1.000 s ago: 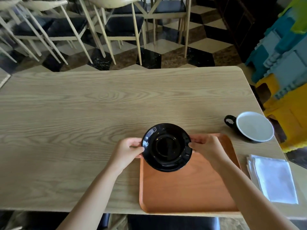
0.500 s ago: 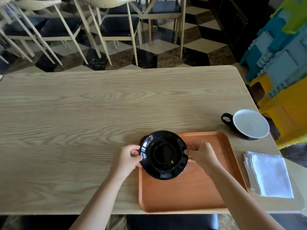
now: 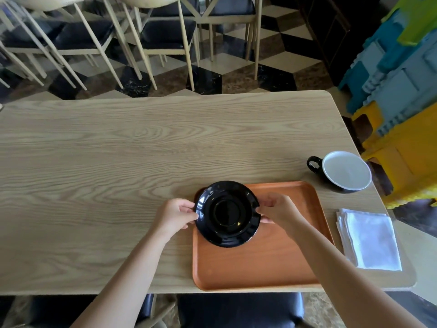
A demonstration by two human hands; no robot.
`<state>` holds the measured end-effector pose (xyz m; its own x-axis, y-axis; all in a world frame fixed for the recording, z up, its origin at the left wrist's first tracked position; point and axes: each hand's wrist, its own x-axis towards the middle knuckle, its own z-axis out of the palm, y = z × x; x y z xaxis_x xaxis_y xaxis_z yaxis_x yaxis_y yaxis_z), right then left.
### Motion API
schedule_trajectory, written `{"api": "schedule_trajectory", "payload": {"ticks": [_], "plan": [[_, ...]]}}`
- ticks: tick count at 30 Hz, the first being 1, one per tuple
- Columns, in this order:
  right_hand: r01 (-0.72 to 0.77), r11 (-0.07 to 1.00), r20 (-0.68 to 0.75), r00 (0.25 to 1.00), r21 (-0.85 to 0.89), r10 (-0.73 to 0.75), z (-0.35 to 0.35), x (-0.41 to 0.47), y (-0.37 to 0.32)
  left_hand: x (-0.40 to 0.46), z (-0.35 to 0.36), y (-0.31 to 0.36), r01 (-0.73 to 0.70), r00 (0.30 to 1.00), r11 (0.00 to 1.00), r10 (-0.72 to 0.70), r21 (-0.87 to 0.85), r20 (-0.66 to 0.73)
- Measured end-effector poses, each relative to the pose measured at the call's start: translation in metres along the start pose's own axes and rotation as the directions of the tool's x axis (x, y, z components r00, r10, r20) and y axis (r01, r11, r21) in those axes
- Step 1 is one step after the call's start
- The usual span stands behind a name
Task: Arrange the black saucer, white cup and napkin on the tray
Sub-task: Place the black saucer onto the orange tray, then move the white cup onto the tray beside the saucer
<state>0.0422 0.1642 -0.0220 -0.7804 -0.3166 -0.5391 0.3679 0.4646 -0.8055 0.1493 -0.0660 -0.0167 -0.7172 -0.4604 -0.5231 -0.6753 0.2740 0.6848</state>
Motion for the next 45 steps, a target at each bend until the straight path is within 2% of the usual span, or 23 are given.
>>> {"api": "schedule_trajectory", "payload": {"ticks": [6,10,11,13,15,17,19,21,23,25,28,32,35,40,45], "plan": [[-0.079,0.992,0.085,0.992,-0.101,0.088,-0.029,-0.012,-0.021,-0.004,-0.017,0.033,-0.016,0.998,0.972,0.000,0.236,0.064],[0.033,0.979,0.113,0.994,-0.202,-0.010,-0.068,-0.026,-0.046,-0.018,0.002,0.085,-0.242,0.961,0.908,0.175,0.342,0.215],[0.085,0.971,0.086,0.994,-0.224,-0.067,-0.081,-0.028,-0.051,-0.022,0.012,0.101,-0.338,0.937,0.856,0.269,0.391,0.223],[0.166,0.931,-0.056,0.979,-0.324,-0.194,-0.111,-0.032,-0.056,-0.028,0.038,0.133,-0.530,0.837,0.664,0.508,0.528,0.203],[0.128,0.809,-0.226,0.925,-0.573,-0.307,-0.144,-0.034,-0.051,-0.030,0.070,0.160,-0.660,0.679,0.463,0.705,0.591,0.206],[0.026,0.641,-0.286,0.881,-0.767,-0.378,-0.171,-0.034,-0.037,-0.024,0.105,0.180,-0.735,0.564,0.331,0.783,0.592,0.263],[-0.032,0.533,-0.268,0.889,-0.845,-0.371,-0.188,-0.033,-0.019,-0.012,0.137,0.190,-0.751,0.536,0.267,0.780,0.604,0.322],[-0.035,0.459,-0.220,0.908,-0.888,-0.357,-0.198,-0.027,0.000,0.002,0.165,0.193,-0.735,0.558,0.241,0.746,0.634,0.364],[-0.009,0.428,-0.178,0.916,-0.904,-0.359,-0.202,-0.020,0.016,0.017,0.187,0.191,-0.718,0.560,0.178,0.721,0.673,0.408],[0.029,0.444,-0.157,0.914,-0.896,-0.375,-0.203,-0.011,0.029,0.029,0.202,0.187,-0.707,0.559,0.126,0.701,0.696,0.442],[0.084,0.485,-0.151,0.892,-0.870,-0.426,-0.200,-0.001,0.044,0.041,0.215,0.181,-0.721,0.580,0.172,0.680,0.672,0.448],[0.162,0.553,-0.212,0.808,-0.818,-0.550,-0.195,0.005,0.051,0.046,0.223,0.180,-0.778,0.545,0.280,0.747,0.563,0.381],[0.178,0.574,-0.232,0.790,-0.799,-0.568,-0.196,0.006,0.050,0.047,0.221,0.181,-0.803,0.538,0.344,0.769,0.486,0.345],[0.242,0.565,-0.190,0.778,-0.789,-0.599,-0.192,-0.004,0.044,0.036,0.201,0.173,-0.834,0.508,0.374,0.809,0.406,0.295],[0.325,0.535,-0.126,0.756,-0.780,-0.642,-0.180,-0.018,0.025,0.011,0.169,0.166,-0.829,0.499,0.393,0.840,0.398,0.210]]}}
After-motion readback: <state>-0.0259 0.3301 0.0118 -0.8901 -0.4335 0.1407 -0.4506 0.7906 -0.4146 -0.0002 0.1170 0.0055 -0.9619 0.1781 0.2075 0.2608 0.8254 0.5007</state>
